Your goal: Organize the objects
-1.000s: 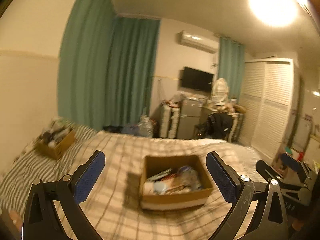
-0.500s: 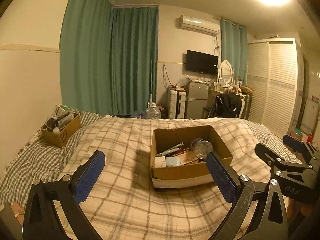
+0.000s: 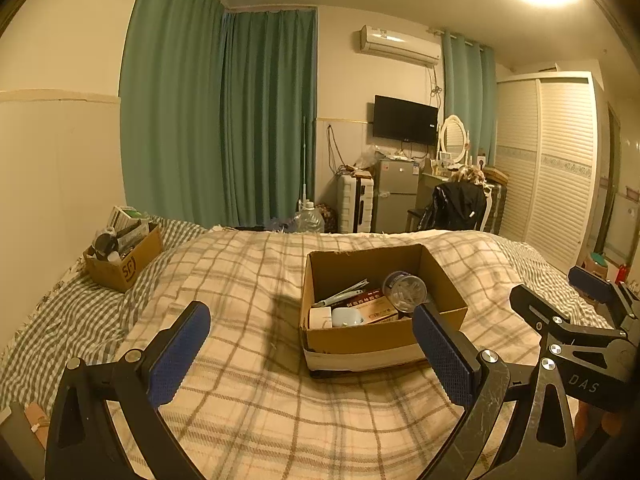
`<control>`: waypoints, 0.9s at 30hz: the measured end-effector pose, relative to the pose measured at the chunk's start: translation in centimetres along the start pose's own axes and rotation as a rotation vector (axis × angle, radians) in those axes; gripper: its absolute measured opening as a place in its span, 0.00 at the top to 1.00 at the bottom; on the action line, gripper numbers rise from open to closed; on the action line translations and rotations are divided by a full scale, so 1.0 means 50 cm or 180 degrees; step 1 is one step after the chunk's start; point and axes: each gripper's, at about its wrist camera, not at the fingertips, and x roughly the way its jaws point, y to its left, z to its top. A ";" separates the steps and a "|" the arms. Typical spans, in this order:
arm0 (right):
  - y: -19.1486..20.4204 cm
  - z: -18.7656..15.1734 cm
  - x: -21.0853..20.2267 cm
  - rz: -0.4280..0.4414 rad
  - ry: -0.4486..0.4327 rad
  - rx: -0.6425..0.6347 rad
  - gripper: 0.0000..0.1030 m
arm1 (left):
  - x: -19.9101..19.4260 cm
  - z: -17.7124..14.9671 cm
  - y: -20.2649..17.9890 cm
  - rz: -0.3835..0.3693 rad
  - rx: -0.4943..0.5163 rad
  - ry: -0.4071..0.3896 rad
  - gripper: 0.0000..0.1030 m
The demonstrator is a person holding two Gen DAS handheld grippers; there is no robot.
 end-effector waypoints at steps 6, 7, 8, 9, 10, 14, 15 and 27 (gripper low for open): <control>0.007 0.001 0.000 0.0001 0.0009 -0.0031 0.00 | 0.002 -0.002 0.003 0.0005 -0.0017 0.0023 0.00; 0.008 0.001 0.000 -0.0001 0.0010 -0.0035 0.00 | 0.002 -0.002 0.004 0.0005 -0.0024 0.0031 0.00; 0.009 0.001 0.000 -0.0002 0.0011 -0.0038 0.00 | 0.004 -0.003 0.004 0.0002 -0.0027 0.0037 0.00; 0.010 0.000 0.001 -0.0002 0.0015 -0.0042 0.00 | 0.004 -0.003 0.004 0.0001 -0.0029 0.0039 0.00; 0.010 0.000 0.001 -0.0003 0.0016 -0.0042 0.00 | 0.004 -0.003 0.004 0.0006 -0.0025 0.0036 0.00; 0.012 -0.001 0.002 0.0001 0.0021 -0.0044 0.00 | 0.003 -0.003 0.002 0.0015 0.0004 0.0028 0.00; 0.012 -0.002 0.003 0.0003 0.0023 -0.0045 0.00 | 0.002 -0.003 0.001 0.0011 0.0012 0.0024 0.00; 0.012 -0.004 0.004 0.0012 0.0028 -0.0047 0.00 | 0.002 -0.001 -0.005 0.0046 0.0095 0.0004 0.00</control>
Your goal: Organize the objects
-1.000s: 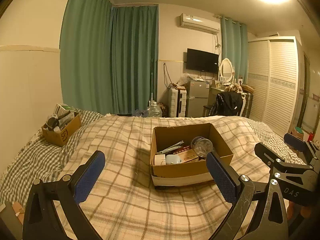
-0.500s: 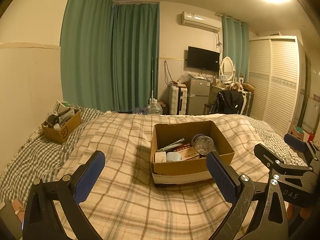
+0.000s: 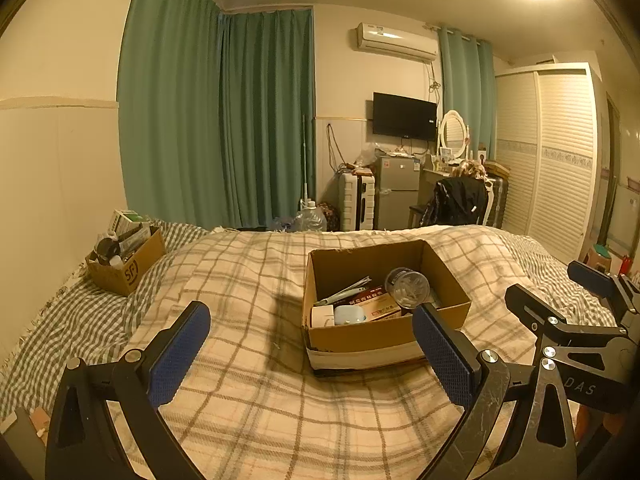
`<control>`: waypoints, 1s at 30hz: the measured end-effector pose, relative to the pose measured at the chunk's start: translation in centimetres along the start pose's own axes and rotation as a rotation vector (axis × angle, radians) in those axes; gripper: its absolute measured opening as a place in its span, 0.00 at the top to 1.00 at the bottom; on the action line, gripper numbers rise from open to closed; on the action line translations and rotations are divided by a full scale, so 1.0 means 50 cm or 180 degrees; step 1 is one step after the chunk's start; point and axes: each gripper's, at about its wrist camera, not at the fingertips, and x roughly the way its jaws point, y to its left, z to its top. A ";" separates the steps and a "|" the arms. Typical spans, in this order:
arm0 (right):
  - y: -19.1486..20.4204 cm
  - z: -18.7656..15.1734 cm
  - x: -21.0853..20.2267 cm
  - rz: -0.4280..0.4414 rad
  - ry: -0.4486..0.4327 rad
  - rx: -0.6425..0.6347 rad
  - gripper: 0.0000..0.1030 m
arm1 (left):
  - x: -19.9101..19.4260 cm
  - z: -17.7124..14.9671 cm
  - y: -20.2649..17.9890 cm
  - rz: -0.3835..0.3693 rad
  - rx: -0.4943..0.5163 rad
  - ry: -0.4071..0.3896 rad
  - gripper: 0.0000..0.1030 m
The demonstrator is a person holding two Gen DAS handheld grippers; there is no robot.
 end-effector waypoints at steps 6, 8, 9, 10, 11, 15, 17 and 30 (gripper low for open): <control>0.000 0.000 0.000 0.0000 0.0002 0.0003 0.00 | -0.002 0.002 0.003 -0.0006 -0.0027 -0.0002 0.00; 0.000 -0.001 0.000 0.0002 0.0004 0.0003 0.00 | -0.003 0.002 0.003 0.0004 -0.0027 -0.0010 0.00; 0.000 0.000 0.001 0.0001 0.0003 0.0002 0.00 | -0.003 0.001 0.003 0.0009 -0.0024 -0.0011 0.00; 0.000 -0.001 0.001 0.0001 0.0004 0.0002 0.00 | -0.003 0.001 0.002 0.0014 -0.0015 -0.0016 0.00; 0.000 -0.001 0.001 -0.0001 0.0006 0.0000 0.00 | -0.005 0.000 0.001 0.0027 -0.0003 -0.0024 0.00; 0.000 0.000 0.001 0.0000 0.0003 0.0000 0.00 | -0.005 -0.003 -0.001 0.0044 0.0035 -0.0035 0.00; 0.000 0.000 0.001 0.0000 0.0004 0.0001 0.00 | -0.005 -0.004 -0.001 0.0043 0.0036 -0.0028 0.00; 0.002 -0.012 0.005 -0.0004 0.0023 0.0003 0.00 | -0.005 -0.005 -0.002 0.0038 0.0053 -0.0011 0.00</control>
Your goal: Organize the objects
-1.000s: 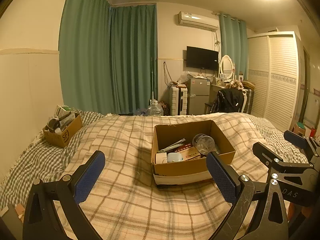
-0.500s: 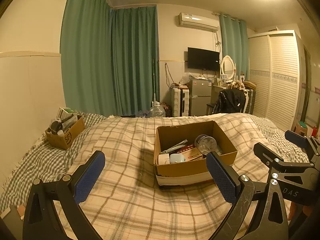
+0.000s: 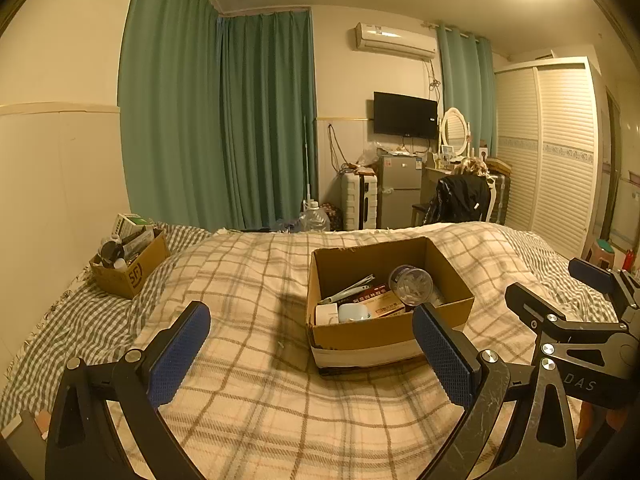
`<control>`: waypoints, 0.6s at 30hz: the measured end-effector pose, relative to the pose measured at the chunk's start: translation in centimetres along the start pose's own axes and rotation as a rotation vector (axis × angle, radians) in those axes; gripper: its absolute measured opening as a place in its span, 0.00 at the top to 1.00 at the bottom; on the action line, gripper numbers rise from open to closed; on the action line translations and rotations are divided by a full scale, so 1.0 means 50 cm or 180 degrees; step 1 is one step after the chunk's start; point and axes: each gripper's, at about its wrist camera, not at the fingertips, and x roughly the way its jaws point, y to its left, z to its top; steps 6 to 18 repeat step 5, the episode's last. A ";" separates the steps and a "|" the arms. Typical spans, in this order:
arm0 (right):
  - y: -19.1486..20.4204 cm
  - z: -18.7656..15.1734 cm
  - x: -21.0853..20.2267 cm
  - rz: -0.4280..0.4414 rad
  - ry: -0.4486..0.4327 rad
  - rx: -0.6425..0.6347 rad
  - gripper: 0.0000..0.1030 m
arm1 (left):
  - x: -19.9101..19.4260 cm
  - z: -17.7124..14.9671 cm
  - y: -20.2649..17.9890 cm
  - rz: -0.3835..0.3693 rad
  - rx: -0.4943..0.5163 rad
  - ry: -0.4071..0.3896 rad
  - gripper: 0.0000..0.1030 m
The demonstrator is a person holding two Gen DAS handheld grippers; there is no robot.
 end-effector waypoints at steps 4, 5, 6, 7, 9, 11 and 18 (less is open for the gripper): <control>0.000 -0.003 0.000 0.0000 0.0004 -0.0003 0.00 | -0.001 -0.002 0.000 0.0006 0.0002 -0.0001 0.00; 0.000 -0.004 0.000 0.0001 0.0004 -0.0005 0.00 | -0.001 -0.002 0.000 0.0016 0.0007 -0.0002 0.00; 0.000 -0.004 0.000 0.0001 0.0004 -0.0005 0.00 | -0.001 -0.002 0.000 0.0016 0.0007 -0.0002 0.00; 0.000 -0.004 0.000 0.0001 0.0004 -0.0005 0.00 | -0.001 -0.002 0.000 0.0016 0.0007 -0.0002 0.00; 0.000 -0.004 0.000 0.0001 0.0004 -0.0005 0.00 | -0.001 -0.002 0.000 0.0016 0.0007 -0.0002 0.00; 0.000 -0.004 0.000 0.0001 0.0004 -0.0005 0.00 | -0.001 -0.002 0.000 0.0016 0.0007 -0.0002 0.00; 0.000 -0.004 0.000 0.0001 0.0004 -0.0005 0.00 | -0.001 -0.002 0.000 0.0016 0.0007 -0.0002 0.00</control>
